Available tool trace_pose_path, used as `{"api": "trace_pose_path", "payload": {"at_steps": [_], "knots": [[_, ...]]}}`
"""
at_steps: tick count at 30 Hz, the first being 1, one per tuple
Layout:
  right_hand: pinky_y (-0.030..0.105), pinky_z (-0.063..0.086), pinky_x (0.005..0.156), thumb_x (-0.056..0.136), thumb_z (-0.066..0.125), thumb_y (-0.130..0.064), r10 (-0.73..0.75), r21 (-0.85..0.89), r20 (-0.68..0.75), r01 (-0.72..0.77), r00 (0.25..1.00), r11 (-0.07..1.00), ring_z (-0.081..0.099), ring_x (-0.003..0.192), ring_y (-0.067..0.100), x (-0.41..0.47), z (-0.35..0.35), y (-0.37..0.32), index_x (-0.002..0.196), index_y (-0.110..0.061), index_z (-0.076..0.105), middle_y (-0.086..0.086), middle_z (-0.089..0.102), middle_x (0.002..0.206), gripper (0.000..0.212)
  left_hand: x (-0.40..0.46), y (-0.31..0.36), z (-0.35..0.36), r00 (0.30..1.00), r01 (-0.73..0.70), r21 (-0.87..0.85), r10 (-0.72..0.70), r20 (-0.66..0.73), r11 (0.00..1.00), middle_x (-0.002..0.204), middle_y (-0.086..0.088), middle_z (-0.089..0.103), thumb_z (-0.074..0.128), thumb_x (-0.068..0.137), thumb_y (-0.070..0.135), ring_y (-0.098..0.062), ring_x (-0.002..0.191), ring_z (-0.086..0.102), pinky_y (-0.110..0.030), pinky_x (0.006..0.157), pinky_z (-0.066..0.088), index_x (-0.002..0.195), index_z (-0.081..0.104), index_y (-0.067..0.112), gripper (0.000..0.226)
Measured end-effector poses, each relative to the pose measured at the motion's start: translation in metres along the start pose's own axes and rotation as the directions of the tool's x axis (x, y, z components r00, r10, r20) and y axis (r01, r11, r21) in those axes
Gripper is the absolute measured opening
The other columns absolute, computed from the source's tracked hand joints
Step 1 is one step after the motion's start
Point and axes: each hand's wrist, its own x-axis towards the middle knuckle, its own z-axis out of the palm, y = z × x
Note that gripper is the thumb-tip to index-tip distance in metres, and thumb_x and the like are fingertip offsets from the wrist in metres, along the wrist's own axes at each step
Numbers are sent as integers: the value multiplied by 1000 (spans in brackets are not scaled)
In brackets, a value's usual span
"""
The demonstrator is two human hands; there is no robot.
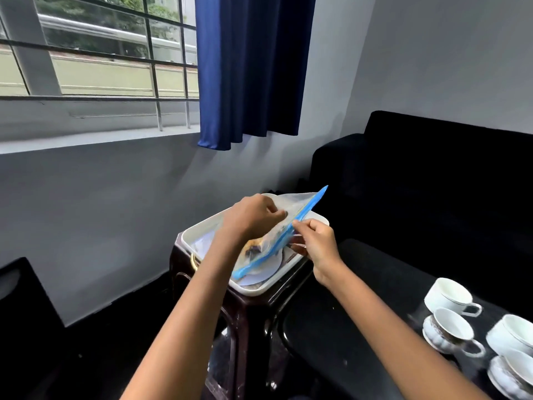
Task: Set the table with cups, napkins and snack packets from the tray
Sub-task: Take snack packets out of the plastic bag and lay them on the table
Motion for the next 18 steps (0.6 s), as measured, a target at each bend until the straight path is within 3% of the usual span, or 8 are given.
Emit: {"api": "trace_pose_path", "payload": {"at_steps": [2,5,8,12,14,18], "knots": [[21,49,58,91,58,-18,-63,-48,72,67,995,997,60,64,10,-7,3,2,75,-11,58,2,62,73,17,1,6,9,991,-66,-28,62,-120,997,96,7,69,56,87,50,-18,88,63,-31,71,49,94,68,23,30],[22,48,58,90,60,-17,-130,-100,136,144,982,985,58,62,8,-16,7,6,72,-18,55,-3,59,70,18,-1,13,17,984,-153,-203,129,-123,967,94,13,68,62,84,50,-12,88,64,-34,79,53,100,70,25,30],[24,48,59,90,59,-15,-156,-144,182,183,971,973,58,62,7,-23,9,8,74,-19,55,-4,58,71,17,-2,15,23,974,-171,-193,136,-180,966,88,14,69,66,84,43,-13,85,66,-33,75,54,97,73,26,22],[20,45,55,87,63,-18,-84,-166,227,123,970,978,60,62,6,-27,3,8,76,-17,58,-2,62,71,13,3,10,30,992,-119,-308,98,-84,944,82,-4,74,68,85,33,-20,73,64,-37,73,52,85,76,19,16],[20,45,54,86,63,-17,-47,-101,165,64,985,993,63,62,10,-28,-3,7,78,-12,63,3,66,74,9,4,7,33,994,-110,-339,97,-55,934,81,-8,74,70,84,32,-15,65,57,-33,68,49,79,75,18,16],[23,51,52,85,64,-21,14,86,-131,-2,991,996,65,62,15,-23,-17,3,87,-2,64,7,68,74,20,3,3,40,992,-129,-327,125,-32,936,77,-3,74,74,79,33,-12,64,56,-36,67,51,79,78,22,12]]}}
